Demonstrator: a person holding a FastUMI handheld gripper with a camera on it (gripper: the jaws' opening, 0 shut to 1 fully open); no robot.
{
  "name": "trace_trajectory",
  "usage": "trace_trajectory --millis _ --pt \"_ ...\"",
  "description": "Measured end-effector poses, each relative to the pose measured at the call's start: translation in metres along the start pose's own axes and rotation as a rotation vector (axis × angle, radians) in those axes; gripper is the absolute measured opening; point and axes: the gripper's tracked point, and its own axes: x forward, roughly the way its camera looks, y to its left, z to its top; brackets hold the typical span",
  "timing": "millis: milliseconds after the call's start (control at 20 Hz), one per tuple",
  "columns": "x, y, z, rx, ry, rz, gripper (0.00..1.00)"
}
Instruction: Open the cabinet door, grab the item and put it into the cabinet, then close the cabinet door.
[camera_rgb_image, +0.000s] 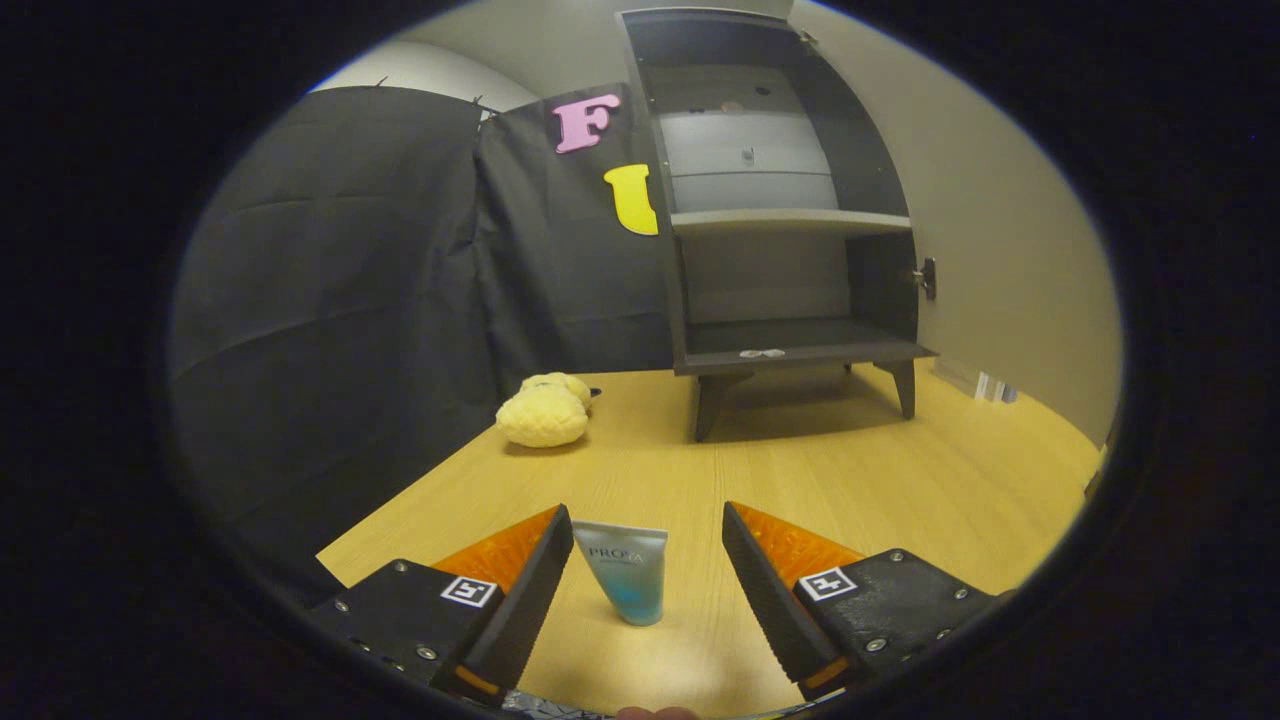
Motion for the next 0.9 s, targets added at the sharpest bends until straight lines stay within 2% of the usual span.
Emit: trace_trajectory --millis 300,400,450,500,550,600,750,900 --pt "0.025 0.013 -0.038 -0.044 0.04 0.001 0.92" --pt "0.032 0.019 -0.05 -0.059 0.058 0.016 0.86" --pt "0.032 0.019 -0.048 -0.064 0.051 0.027 0.75" --pt "0.033 0.021 -0.049 -0.067 0.047 0.038 0.69" --pt "0.037 0.022 -0.05 -0.074 0.044 0.047 0.55" --pt "0.035 0.022 -0.049 -0.079 0.045 0.057 0.46" --pt "0.035 0.02 -0.049 -0.077 0.065 0.077 0.43" --pt "0.03 0.008 -0.029 -0.066 0.051 0.071 0.43"
